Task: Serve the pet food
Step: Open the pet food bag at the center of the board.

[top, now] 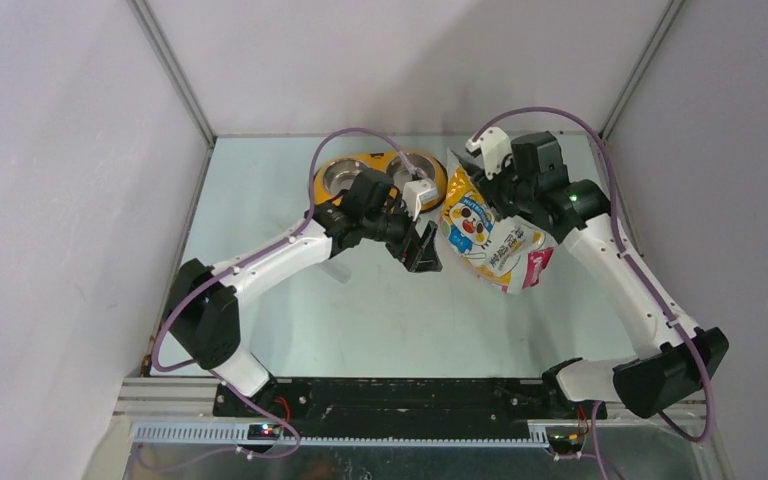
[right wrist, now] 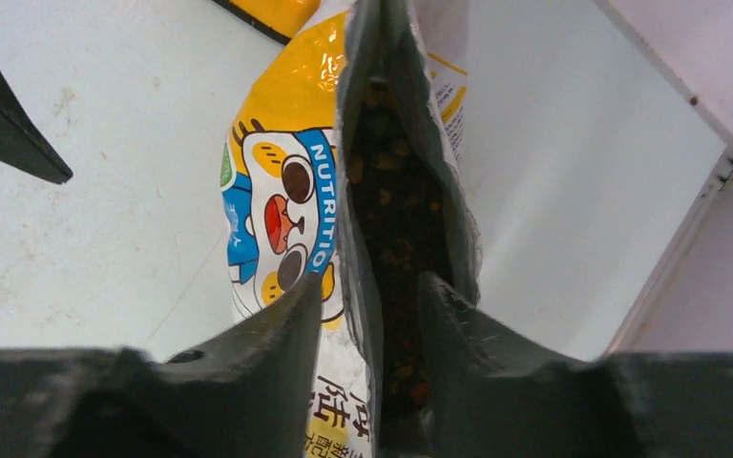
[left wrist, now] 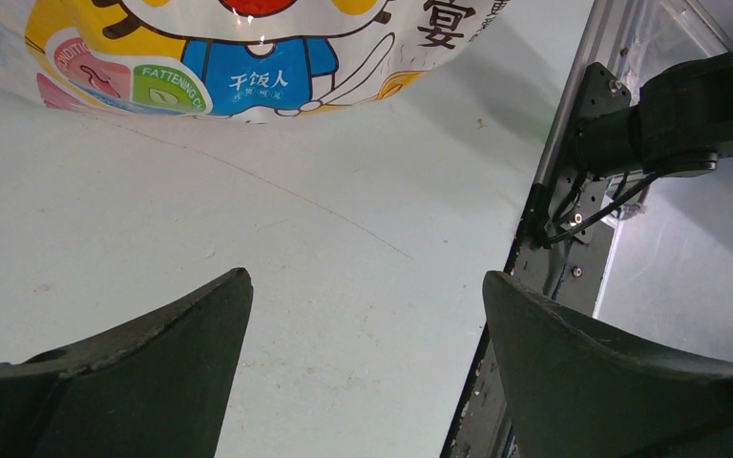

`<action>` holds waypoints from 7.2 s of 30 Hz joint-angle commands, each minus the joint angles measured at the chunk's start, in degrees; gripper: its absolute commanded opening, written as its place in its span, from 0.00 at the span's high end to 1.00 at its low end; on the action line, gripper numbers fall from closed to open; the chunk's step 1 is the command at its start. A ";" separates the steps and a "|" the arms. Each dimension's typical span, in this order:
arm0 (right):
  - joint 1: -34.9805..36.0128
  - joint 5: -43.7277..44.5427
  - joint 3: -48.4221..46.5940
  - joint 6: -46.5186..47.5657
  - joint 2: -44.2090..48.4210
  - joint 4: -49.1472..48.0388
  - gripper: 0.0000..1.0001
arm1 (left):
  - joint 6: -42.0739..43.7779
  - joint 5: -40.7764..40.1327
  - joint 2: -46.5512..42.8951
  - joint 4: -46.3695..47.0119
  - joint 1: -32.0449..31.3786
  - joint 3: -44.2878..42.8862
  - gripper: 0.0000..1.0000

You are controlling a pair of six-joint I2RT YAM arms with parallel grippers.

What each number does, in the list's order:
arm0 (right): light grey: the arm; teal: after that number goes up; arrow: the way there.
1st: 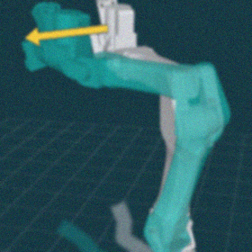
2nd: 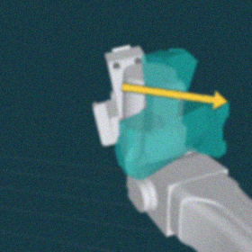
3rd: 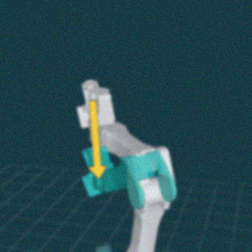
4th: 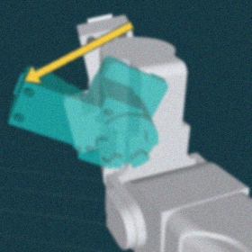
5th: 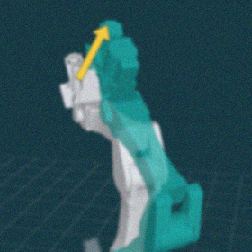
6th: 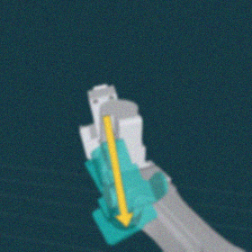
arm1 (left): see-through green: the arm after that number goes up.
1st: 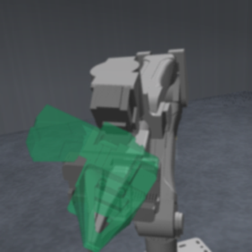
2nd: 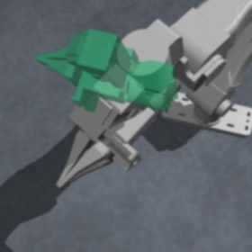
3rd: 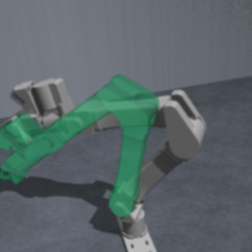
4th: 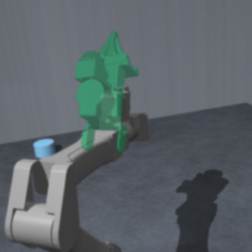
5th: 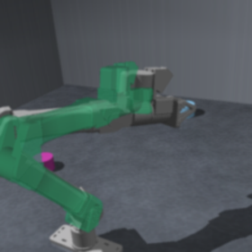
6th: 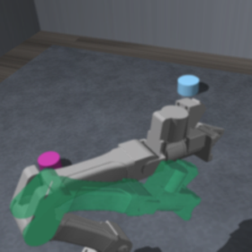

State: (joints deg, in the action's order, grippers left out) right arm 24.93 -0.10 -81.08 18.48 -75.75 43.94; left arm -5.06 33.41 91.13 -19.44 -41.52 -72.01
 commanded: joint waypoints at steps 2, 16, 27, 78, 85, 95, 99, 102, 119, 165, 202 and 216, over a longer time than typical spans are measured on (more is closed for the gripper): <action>-1.43 -3.23 -1.76 -1.15 -1.08 -1.03 0.68 | -0.21 1.26 -0.53 0.81 -0.40 -2.61 0.02; -2.45 -13.85 -10.78 -2.81 -1.21 5.32 1.00 | -0.21 1.19 -0.48 0.74 -0.39 -2.70 0.02; -4.85 -24.62 -15.16 -5.84 -2.85 7.95 0.99 | -0.21 1.28 -0.66 0.79 -0.32 -2.60 0.02; -9.07 -25.29 -37.30 -19.93 -21.84 12.59 1.00 | -0.30 1.62 0.43 0.42 -0.38 -2.96 0.02; -12.06 -33.07 -36.18 -23.17 -20.95 10.26 1.00 | -0.39 1.66 0.71 0.34 -0.35 -3.05 0.02; -12.79 -32.25 -35.90 -22.97 -20.59 10.01 1.00 | -0.39 1.61 0.74 0.30 -0.32 -3.13 0.02; -12.79 -33.47 -36.00 -23.36 -20.11 9.64 0.99 | -0.39 1.66 0.73 0.28 -0.35 -3.12 0.02; -12.05 -31.36 -36.68 -21.83 -19.88 10.43 0.77 | -0.39 1.64 0.62 0.26 -0.35 -3.14 0.02; -10.76 -19.05 -29.31 -11.60 -9.49 13.13 0.34 | -0.52 1.91 0.34 0.47 -0.32 -2.96 0.02; -11.84 -16.95 -4.25 18.38 8.40 21.01 0.41 | -0.60 2.26 0.70 0.58 -0.70 -2.96 0.02; -6.61 -17.06 -16.41 16.90 5.16 26.43 0.66 | -0.75 2.45 0.82 0.50 -0.75 -3.13 0.02; -9.43 1.54 -16.90 8.37 4.07 5.34 0.32 | -0.74 2.46 1.05 0.48 -0.85 -3.14 0.02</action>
State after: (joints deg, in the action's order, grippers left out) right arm 17.32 -6.74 -95.46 30.52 -70.06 59.07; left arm -5.17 34.74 91.88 -19.88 -41.89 -72.23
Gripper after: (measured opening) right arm 0.665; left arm 0.980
